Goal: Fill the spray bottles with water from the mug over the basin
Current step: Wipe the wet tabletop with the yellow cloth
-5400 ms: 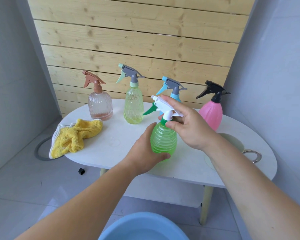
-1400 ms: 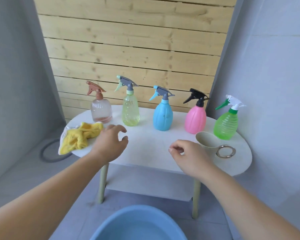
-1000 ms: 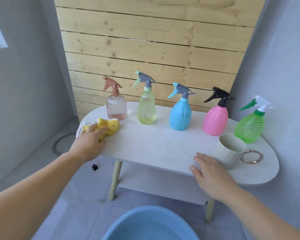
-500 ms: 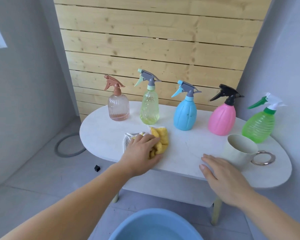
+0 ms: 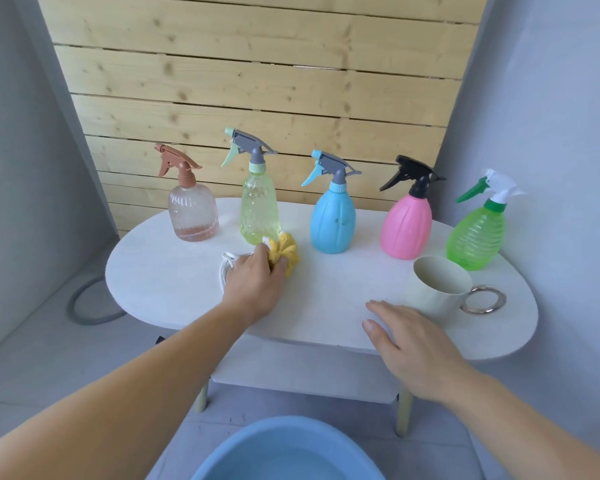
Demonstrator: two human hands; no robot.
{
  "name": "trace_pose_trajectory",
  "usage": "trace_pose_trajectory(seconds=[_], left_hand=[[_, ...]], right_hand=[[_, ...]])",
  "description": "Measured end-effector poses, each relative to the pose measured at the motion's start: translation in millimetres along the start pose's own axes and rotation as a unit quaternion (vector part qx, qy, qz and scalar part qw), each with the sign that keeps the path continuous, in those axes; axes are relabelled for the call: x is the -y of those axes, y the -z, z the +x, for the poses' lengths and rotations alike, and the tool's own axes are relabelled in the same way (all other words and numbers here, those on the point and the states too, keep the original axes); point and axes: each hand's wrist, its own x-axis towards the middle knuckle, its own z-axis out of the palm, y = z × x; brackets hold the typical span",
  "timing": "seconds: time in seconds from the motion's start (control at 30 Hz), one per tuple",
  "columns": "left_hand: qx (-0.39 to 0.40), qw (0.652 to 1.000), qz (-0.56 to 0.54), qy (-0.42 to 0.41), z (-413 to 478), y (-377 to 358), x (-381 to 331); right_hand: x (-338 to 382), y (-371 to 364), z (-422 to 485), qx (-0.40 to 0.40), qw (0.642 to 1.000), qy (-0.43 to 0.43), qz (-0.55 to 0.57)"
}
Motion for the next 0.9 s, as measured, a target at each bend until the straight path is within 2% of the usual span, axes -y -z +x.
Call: trace_pose_trajectory(seconds=[0.13, 0.3, 0.5, 0.7, 0.83, 0.9], left_hand=[[0.053, 0.998, -0.022, -0.03, 6.2, -20.7, -25.0], [0.096, 0.988, 0.017, -0.121, -6.6, -40.8, -49.7], [0.155, 0.959, 0.09, -0.22, -12.9, -53.6, -59.4], [0.124, 0.966, 0.138, -0.182, -12.4, -32.4, -37.9], [0.073, 0.976, 0.178, -0.103, -16.4, -4.4, 0.6], [0.042, 0.979, 0.192, -0.051, -15.9, 9.4, 21.1]], right_hand=[[-3.5, 4.8, 2.1, 0.007, 1.0, -0.013, 0.021], [-4.5, 3.4, 2.4, 0.002, 1.0, -0.01, -0.004], [-2.7, 4.4, 0.5, -0.002, 1.0, -0.001, -0.019], [1.7, 5.3, -0.8, -0.005, 0.999, -0.006, -0.031], [10.1, 1.0, 0.8, -0.005, 0.999, -0.022, -0.035], [15.4, -2.8, 5.0, 0.001, 1.0, -0.029, -0.002]])
